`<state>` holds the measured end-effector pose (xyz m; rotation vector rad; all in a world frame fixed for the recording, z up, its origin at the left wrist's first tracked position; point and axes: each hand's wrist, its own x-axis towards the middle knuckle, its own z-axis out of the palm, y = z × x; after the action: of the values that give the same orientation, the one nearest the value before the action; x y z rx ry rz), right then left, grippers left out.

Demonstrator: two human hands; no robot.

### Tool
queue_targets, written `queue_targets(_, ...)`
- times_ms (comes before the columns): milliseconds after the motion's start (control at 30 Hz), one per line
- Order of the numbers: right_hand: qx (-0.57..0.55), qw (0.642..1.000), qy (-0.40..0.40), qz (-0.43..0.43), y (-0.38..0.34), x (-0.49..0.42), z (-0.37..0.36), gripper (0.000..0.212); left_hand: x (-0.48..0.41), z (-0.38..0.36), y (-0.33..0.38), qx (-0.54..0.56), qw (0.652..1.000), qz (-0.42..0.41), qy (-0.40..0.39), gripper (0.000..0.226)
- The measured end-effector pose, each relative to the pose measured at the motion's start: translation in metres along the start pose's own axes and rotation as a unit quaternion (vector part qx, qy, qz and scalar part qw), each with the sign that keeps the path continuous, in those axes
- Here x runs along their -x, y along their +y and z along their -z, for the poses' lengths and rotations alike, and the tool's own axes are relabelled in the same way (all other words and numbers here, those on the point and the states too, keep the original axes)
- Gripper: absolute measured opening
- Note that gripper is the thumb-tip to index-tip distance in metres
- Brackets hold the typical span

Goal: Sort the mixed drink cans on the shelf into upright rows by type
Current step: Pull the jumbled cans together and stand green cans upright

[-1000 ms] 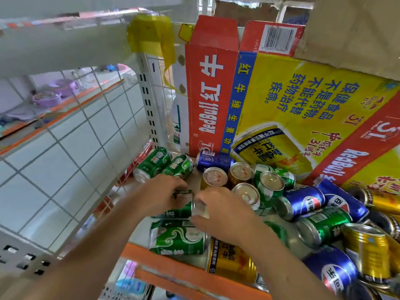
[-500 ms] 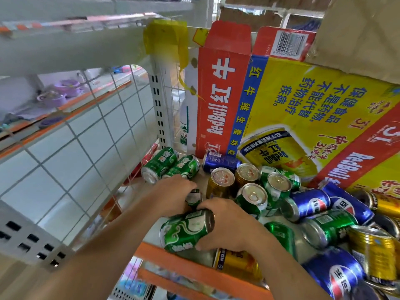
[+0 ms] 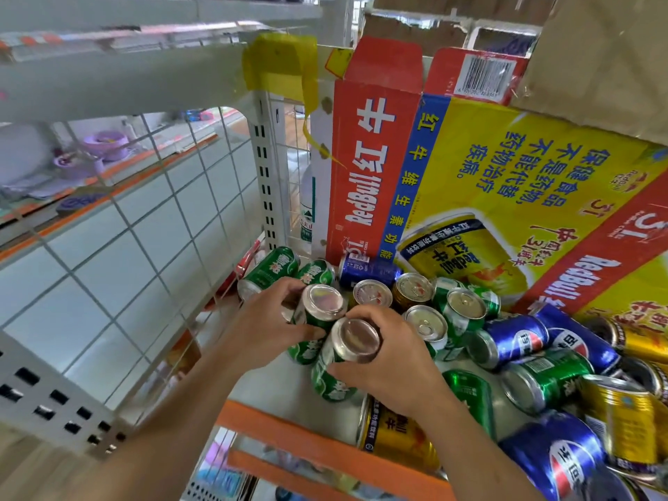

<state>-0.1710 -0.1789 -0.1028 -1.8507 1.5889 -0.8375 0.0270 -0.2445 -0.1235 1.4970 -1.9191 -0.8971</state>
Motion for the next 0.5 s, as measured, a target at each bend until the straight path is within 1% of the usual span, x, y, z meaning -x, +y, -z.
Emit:
queue_targets(100,0.001,1.000,0.024,0.001,0.002,-0.002,-0.001,0.050,0.006,0.002,-0.003,0.018,1.000,0.010,0.021,0.066)
queue_targets(167,0.008,1.000,0.023,0.002,0.003,-0.003,-0.003,0.049,0.010,0.002,-0.002,0.011,1.000,0.005,0.028,0.062)
queue_targets(267,0.018,1.000,0.017,0.008,0.003,-0.002,-0.010,0.055,0.015,0.001,-0.005,0.012,0.999,0.001,0.031,0.059)
queue_targets(367,0.016,1.000,0.016,-0.006,0.004,-0.001,-0.014,0.072,0.017,-0.003,-0.014,0.045,0.999,0.006,0.024,0.066)
queue_targets(467,-0.015,0.997,-0.018,-0.072,0.006,0.004,-0.014,0.095,0.016,-0.007,-0.018,0.068,0.997,-0.001,-0.031,0.084)
queue_targets(500,-0.019,0.995,-0.039,-0.093,0.008,0.007,-0.015,0.098,0.017,-0.008,-0.018,0.062,0.997,-0.013,-0.038,0.089)
